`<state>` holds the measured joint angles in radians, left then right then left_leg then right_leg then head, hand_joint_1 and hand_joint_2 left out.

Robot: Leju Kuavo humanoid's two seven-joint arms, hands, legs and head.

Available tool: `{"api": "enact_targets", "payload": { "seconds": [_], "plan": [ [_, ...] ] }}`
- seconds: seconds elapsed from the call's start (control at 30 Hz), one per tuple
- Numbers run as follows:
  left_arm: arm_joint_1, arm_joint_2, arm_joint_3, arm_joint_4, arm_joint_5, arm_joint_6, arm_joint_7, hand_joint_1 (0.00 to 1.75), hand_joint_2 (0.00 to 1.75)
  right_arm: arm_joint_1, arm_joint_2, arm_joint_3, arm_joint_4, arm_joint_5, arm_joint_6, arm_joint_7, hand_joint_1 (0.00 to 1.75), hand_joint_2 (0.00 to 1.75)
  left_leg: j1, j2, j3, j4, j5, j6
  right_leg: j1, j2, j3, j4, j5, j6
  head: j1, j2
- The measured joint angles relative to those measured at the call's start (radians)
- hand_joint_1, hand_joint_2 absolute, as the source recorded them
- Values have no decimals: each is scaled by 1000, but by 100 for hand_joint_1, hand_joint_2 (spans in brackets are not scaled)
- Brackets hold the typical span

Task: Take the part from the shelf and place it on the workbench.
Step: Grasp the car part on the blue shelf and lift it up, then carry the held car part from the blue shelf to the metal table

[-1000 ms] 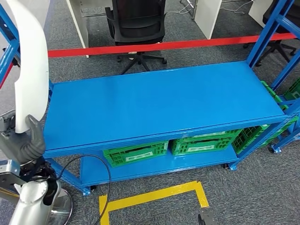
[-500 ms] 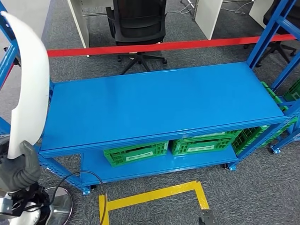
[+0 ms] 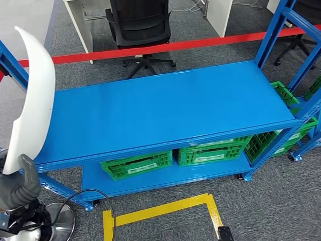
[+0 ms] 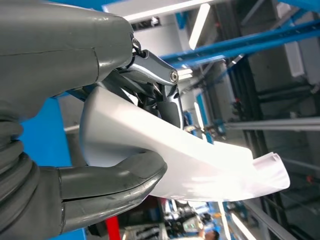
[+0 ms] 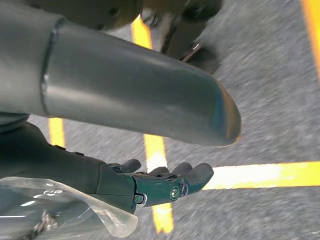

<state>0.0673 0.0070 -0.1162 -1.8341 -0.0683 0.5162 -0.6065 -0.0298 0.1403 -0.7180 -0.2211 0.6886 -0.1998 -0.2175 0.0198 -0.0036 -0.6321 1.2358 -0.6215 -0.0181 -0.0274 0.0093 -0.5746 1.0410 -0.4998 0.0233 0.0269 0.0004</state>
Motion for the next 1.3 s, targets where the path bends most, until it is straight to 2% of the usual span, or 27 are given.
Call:
{"api": "enact_targets", "payload": {
  "seconds": [0.03, 0.07, 0.1, 0.17, 0.23, 0.27, 0.37, 0.43, 0.5, 0.53, 0.57, 0.6, 0.63, 0.67, 0.73, 0.8, 0.87, 0.9, 0.97, 1.03, 1.07, 1.1, 1.13, 1.17, 1.23, 1.27, 1.3],
  "plan": [
    [1, -1, 3, 1, 2, 5, 4, 175, 175, 1, -4, 1, 0, 19, -15, 27, 0, 0, -1, 0, -26, 55, -17, 3, 4, -1, 0, 0, 0, -2, 0, 0],
    [2, -3, 5, 3, 4, 11, 7, 175, 175, 2, -8, 4, 0, 41, -27, 57, 0, 0, -2, 0, -40, 80, -17, 8, 8, -1, 0, 0, -1, -4, 0, 0],
    [2, -5, 7, 4, 5, 17, 10, 175, 175, 2, -14, 8, 0, 65, -35, 89, 0, 0, -5, 0, -35, 66, 5, 16, 12, -1, 1, 0, -1, -5, 0, 0],
    [-3, -9, 8, 8, 2, 32, 14, 175, 175, 3, -24, 20, 0, 107, -46, 148, 0, 0, -16, 0, 15, -52, 80, 40, 18, 1, 4, -1, -1, -7, 0, 0],
    [-9, -13, 8, 12, -3, 51, 17, 175, 175, 2, -32, 28, 1, 130, -62, 188, 0, 0, -27, -1, 57, -153, 127, 61, 20, 1, 2, -1, 2, -4, 3, 0],
    [-12, -15, 8, 14, -4, 62, 18, 175, 175, 2, -35, 30, 1, 136, -71, 201, 0, 0, -32, -1, 63, -172, 133, 65, 18, 1, 0, -1, 4, -1, 3, 0],
    [-17, -23, 10, 18, -5, 90, 22, 175, 175, 3, -46, 32, 1, 146, -93, 220, 0, 0, -33, 1, 66, -199, 142, 65, 17, -1, -8, -3, 6, 13, 2, 0],
    [-21, -30, 13, 20, -6, 104, 24, 175, 175, 3, -53, 32, 1, 149, -97, 223, 0, 0, -26, 5, 67, -225, 155, 68, 19, -1, -29, 40, -37, 22, 6, 0],
    [-22, -36, 16, 24, -14, 118, 24, 175, 175, 2, -57, 32, 1, 152, -91, 222, 0, 0, -25, 8, 56, -227, 166, 71, 17, -2, -70, 150, -111, 29, 10, 0],
    [-22, -39, 18, 27, -21, 126, 24, 175, 175, 2, -57, 33, 1, 155, -84, 222, 0, 0, -25, 8, 48, -224, 170, 71, 16, -2, -87, 206, -136, 33, 10, 0],
    [-22, -42, 19, 31, -30, 134, 22, 175, 175, 3, -57, 33, 1, 156, -75, 221, 0, 0, -26, 9, 39, -221, 173, 71, 16, -2, -93, 237, -145, 36, 10, 0],
    [-22, -44, 20, 34, -39, 143, 20, 175, 175, 3, -57, 33, 1, 158, -67, 221, 0, 0, -26, 9, 31, -217, 177, 70, 16, -3, -81, 234, -137, 38, 10, 0],
    [-23, -46, 21, 37, -49, 151, 18, 175, 175, 3, -57, 33, 1, 159, -60, 222, 0, 0, -26, 9, 23, -214, 181, 68, 16, -3, -52, 196, -114, 39, 10, 0],
    [-24, -47, 21, 40, -58, 159, 15, 175, 175, 1, -57, 34, 1, 161, -54, 222, 0, 0, -26, 9, 16, -211, 185, 65, 15, -4, -8, 129, -86, 38, 10, 0],
    [-28, -50, 23, 44, -74, 170, 12, 175, 175, -3, -57, 34, 1, 164, -46, 224, 0, 0, -28, 9, 4, -204, 195, 56, 18, -3, 70, 6, -57, 30, 9, 0],
    [-33, -52, 27, 48, -90, 175, 9, 175, 175, -5, -57, 34, 1, 167, -43, 226, 0, 0, -29, 8, -2, -201, 207, 46, 22, -1, 87, -34, -54, 18, 9, 0],
    [-37, -56, 31, 51, -105, 176, 7, 175, 175, -3, -56, 34, 2, 171, -42, 228, 0, 0, -29, 7, -4, -198, 212, 37, 20, -3, 71, -36, -43, 4, 9, 0],
    [-37, -57, 35, 52, -111, 176, 6, 175, 175, -3, -55, 34, 2, 174, -43, 229, 0, 0, -28, 6, -9, -189, 196, 31, 18, -5, 65, -36, -36, -5, 7, 0],
    [-38, -58, 40, 54, -118, 176, 4, 175, 175, -4, -53, 34, 2, 177, -43, 230, 0, 0, -23, 5, -29, -119, 114, 18, 15, -9, 51, -38, -17, -20, 3, 0],
    [-38, -59, 43, 57, -120, 177, 4, 175, 175, -4, -53, 34, 2, 177, -43, 230, 0, 0, -17, 5, -52, 3, 24, 9, 16, -11, 31, -36, 3, -23, 0, 0],
    [-38, -60, 43, 59, -120, 177, 3, 175, 175, -3, -53, 34, 2, 178, -43, 230, 0, 0, -15, 5, -54, 50, 6, 6, 16, -12, 18, -34, 12, -22, 0, 0],
    [-39, -61, 45, 61, -120, 177, 3, 175, 175, -3, -53, 34, 2, 178, -43, 230, 0, 0, -14, 5, -43, 66, 11, 6, 16, -12, 5, -32, 21, -21, -1, 0],
    [-39, -61, 46, 62, -121, 177, 3, 175, 175, -3, -53, 34, 2, 178, -43, 230, 0, 0, -13, 5, -15, 44, 34, 7, 16, -13, -8, -30, 29, -20, -1, 0],
    [-39, -62, 47, 64, -122, 177, 3, 175, 175, -3, -53, 34, 2, 179, -43, 231, 0, 0, -12, 5, 28, -10, 61, 10, 16, -13, -18, -28, 36, -18, -1, 0],
    [-42, -64, 49, 65, -126, 177, 2, 175, 175, -3, -53, 34, 2, 181, -43, 232, 0, 0, -15, 4, 120, -153, 86, 19, 17, -12, -32, -26, 50, -11, 0, 0],
    [-43, -65, 49, 65, -128, 177, 2, 175, 175, -4, -53, 34, 2, 183, -43, 233, 0, 0, -17, 3, 148, -202, 85, 23, 18, -12, -37, -26, 57, -5, 0, 0],
    [-45, -67, 50, 65, -131, 177, 1, 175, 175, -4, -53, 34, 2, 184, -43, 234, 0, 0, -20, 2, 159, -229, 79, 26, 17, -12, -42, -26, 65, 2, 0, 0]
  ]
}}
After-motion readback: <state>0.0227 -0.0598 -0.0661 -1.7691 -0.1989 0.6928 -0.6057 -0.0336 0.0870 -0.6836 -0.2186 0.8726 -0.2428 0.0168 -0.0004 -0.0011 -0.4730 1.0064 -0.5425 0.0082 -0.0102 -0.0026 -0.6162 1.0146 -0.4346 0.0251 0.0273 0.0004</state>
